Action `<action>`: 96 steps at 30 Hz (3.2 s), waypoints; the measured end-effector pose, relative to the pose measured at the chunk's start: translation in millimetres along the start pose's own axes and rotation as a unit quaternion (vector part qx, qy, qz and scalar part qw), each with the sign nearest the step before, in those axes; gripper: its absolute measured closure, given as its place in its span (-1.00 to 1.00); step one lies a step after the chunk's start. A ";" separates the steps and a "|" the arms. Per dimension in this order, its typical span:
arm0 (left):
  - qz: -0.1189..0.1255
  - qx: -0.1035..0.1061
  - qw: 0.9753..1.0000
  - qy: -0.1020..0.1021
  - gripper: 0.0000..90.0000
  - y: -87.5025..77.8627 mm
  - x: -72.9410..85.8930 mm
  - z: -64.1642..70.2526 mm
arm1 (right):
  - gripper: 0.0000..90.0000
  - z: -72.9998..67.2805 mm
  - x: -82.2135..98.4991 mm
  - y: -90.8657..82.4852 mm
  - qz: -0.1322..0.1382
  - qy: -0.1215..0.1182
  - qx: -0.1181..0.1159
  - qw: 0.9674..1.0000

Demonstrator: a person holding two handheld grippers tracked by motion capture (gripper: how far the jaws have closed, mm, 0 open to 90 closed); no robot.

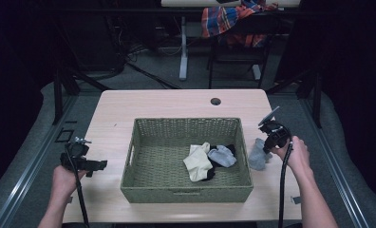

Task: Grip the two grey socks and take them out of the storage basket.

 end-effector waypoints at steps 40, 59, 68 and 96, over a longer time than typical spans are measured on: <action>0.001 -0.002 1.000 0.004 -1.00 -1.4 0.5 -0.4 | -0.94 -140.5 -43.9 -69.2 0.087 -0.185 -0.042 0.978; -0.001 0.001 1.000 0.009 -1.00 -0.2 -0.5 2.5 | -0.92 -154.4 -65.6 -17.4 0.008 -0.195 -0.053 0.979; 0.005 0.006 1.000 0.009 -1.00 -2.5 -1.3 3.1 | -0.72 -159.1 -60.6 10.5 -0.027 -0.187 -0.049 0.981; 0.006 0.009 1.000 0.001 -1.00 -1.1 -3.1 2.4 | 0.39 -151.4 -63.1 49.9 -0.085 -0.174 0.012 0.981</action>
Point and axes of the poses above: each handheld gripper's, and its own axes: y roughly forward along the jaws, x roughly out of its underside, z roughly to its right, the point moved 7 cm from there along y, roughly forward along the jaws, and after that the axes turned 11 degrees about -x, right-handed, at the moved point
